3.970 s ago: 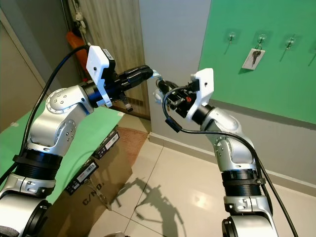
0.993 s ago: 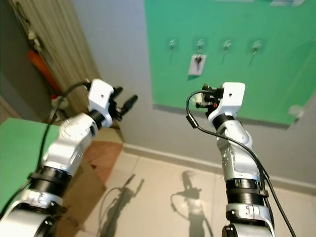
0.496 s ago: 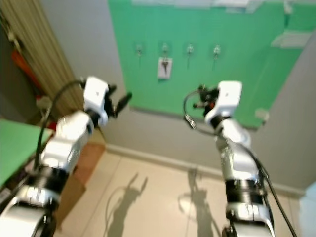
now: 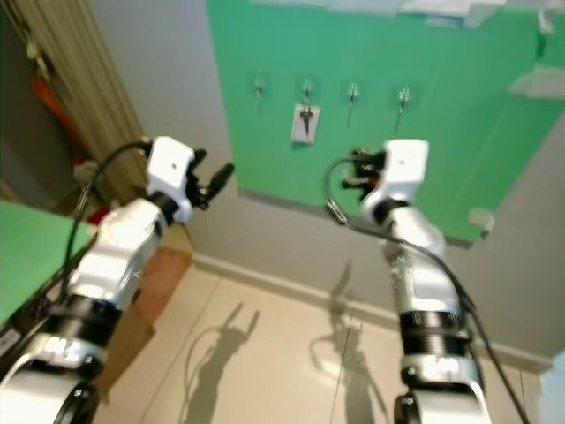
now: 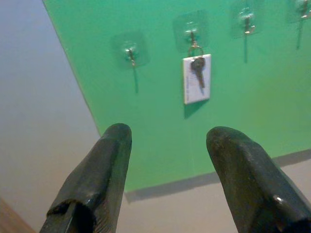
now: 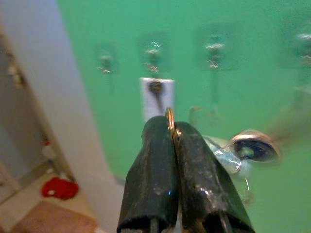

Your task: Hang keys on a hook

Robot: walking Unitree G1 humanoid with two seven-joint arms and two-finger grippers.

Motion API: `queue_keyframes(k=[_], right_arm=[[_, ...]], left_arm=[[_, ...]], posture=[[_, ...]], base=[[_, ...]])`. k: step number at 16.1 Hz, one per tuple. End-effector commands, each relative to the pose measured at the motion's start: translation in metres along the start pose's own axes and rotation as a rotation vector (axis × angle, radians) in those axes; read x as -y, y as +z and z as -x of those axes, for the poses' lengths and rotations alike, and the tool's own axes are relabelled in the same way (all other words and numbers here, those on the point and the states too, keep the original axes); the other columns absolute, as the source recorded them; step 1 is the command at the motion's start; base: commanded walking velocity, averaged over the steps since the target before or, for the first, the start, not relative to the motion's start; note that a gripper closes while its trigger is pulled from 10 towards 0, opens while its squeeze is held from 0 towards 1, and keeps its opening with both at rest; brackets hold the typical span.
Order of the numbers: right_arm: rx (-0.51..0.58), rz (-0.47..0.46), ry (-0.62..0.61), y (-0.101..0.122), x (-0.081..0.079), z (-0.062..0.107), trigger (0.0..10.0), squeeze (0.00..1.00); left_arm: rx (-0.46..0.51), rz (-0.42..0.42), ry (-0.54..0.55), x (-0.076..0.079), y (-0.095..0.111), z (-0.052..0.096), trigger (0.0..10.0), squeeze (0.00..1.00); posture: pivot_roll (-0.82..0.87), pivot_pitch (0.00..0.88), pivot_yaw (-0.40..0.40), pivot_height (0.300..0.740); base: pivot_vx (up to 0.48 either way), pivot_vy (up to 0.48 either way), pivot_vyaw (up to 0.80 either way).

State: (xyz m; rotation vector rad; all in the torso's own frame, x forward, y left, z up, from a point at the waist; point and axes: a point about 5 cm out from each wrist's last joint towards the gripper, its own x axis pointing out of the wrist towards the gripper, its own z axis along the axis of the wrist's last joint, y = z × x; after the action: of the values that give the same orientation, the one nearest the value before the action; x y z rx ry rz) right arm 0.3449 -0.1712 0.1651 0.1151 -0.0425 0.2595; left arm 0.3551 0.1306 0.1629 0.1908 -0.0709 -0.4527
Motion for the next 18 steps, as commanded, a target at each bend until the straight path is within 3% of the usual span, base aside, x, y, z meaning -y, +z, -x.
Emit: queue_keyframes(k=[1, 11, 14, 18], right_arm=[[0.005, 0.002, 0.017, 0.003, 0.0, 0.001, 0.0, 0.0], [-0.016, 0.008, 0.072, 0.002, -0.005, 0.005, 0.0, 0.0], [-0.017, 0.008, 0.099, 0.003, -0.009, 0.004, 0.0, 0.0], [-0.047, 0.017, 0.239, 0.006, -0.021, 0.005, 0.0, 0.0]], left_arm=[[0.012, -0.006, -0.017, 0.005, 0.004, -0.001, 10.0, 0.0], [0.011, 0.012, -0.063, 0.016, 0.004, -0.001, 10.0, 0.0], [0.022, 0.001, -0.055, 0.016, 0.005, -0.001, 10.0, 0.0], [0.016, -0.008, -0.049, 0.014, 0.006, 0.0, 10.0, 0.0]], posture=[[-0.06, 0.0, 0.098, 0.74], [-0.07, 0.0, 0.089, 0.74], [-0.07, 0.0, 0.089, 0.74], [-0.07, 0.0, 0.089, 0.74]], base=[[0.442, 0.0, 0.0], [0.467, 0.0, 0.0], [0.0, 0.0, 0.0], [0.0, 0.0, 0.0]])
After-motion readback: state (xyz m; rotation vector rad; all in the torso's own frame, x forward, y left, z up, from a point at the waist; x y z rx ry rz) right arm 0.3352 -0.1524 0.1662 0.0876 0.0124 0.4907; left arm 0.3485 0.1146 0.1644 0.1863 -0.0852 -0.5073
